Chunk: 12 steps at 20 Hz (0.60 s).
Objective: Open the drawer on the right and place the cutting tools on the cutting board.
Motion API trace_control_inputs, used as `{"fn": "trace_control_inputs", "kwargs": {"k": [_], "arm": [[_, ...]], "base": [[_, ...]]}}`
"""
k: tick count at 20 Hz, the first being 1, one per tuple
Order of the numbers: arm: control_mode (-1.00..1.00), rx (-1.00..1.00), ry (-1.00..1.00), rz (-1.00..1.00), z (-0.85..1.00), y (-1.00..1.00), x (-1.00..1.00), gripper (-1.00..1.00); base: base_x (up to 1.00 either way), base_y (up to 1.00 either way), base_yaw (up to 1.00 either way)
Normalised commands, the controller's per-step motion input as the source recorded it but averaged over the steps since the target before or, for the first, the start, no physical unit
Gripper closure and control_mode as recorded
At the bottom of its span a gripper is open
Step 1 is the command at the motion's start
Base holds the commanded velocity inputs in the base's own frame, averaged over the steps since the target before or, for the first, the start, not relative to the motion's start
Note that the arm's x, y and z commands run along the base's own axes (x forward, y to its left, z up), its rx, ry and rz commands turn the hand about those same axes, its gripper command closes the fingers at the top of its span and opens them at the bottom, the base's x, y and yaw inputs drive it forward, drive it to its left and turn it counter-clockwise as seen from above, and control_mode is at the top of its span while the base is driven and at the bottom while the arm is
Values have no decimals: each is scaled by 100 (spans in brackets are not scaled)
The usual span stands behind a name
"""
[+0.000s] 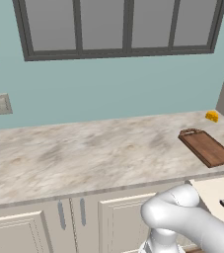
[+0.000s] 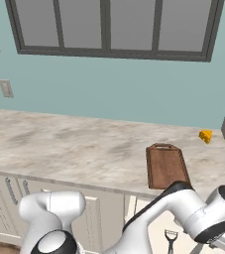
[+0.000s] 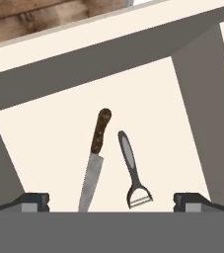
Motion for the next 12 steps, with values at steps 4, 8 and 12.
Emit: {"fn": "trace_control_inputs", "kwargs": {"k": [4, 8, 12], "arm": [[-100, 0, 0, 0, -39, 10, 1, -100], [-100, 0, 7, 0, -48, 21, 0, -100], [-100, -5, 13, 0, -25, 11, 1, -100]], "base": [[0, 0, 0], [0, 0, 0], [0, 0, 0]]}}
